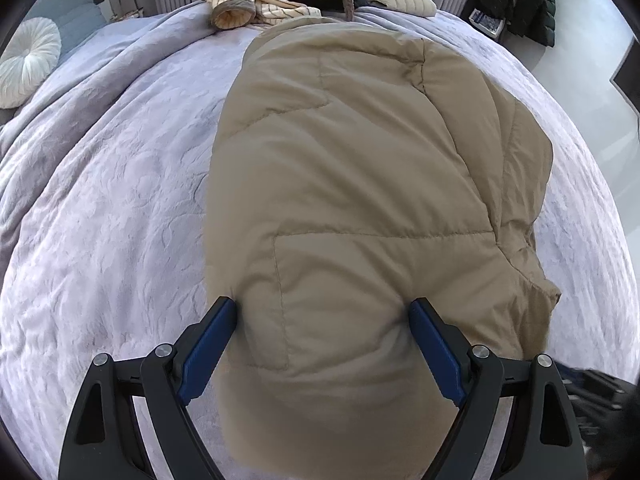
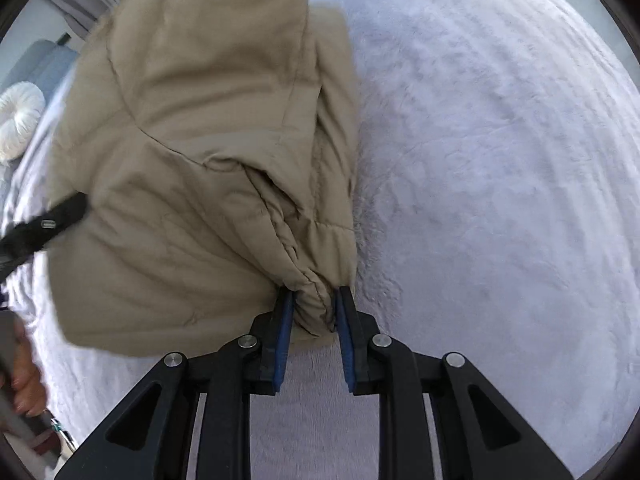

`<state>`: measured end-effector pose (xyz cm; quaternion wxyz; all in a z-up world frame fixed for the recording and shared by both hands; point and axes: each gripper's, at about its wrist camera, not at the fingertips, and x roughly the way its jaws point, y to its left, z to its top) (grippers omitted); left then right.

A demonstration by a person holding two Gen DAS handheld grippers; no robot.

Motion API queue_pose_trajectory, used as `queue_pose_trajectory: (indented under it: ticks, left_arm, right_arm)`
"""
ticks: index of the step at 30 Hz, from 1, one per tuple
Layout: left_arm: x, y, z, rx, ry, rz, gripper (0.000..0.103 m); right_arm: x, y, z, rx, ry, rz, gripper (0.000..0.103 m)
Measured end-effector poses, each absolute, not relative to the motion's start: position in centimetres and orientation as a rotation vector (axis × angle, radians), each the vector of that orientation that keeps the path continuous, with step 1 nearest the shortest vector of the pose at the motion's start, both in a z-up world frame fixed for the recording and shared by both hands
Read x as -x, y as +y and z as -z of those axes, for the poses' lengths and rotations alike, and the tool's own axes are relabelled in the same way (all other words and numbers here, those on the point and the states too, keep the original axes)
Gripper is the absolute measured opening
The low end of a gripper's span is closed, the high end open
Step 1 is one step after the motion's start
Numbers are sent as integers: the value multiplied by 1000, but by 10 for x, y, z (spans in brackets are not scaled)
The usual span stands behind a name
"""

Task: Fold large clothes
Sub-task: 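Press the folded coat bundle flat onto the bed with both tools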

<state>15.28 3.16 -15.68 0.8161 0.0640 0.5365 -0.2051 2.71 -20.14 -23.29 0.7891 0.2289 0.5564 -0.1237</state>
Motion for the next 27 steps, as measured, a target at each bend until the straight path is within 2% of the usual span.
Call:
queue_pose_trajectory:
  ticks: [7,11,27]
  left_arm:
    - [-156,36,157,-120,1151,443,89]
    - [-158,37,156,-121,1157,445,89]
    - [-158,37,153,-108,1164,440,89]
  right_arm:
    - [-26,-220,177,-502,1022,314,23]
    - [-43,-220,172,-513,1001,296,23]
    - [-48,-193,221,-527,1127,247,23]
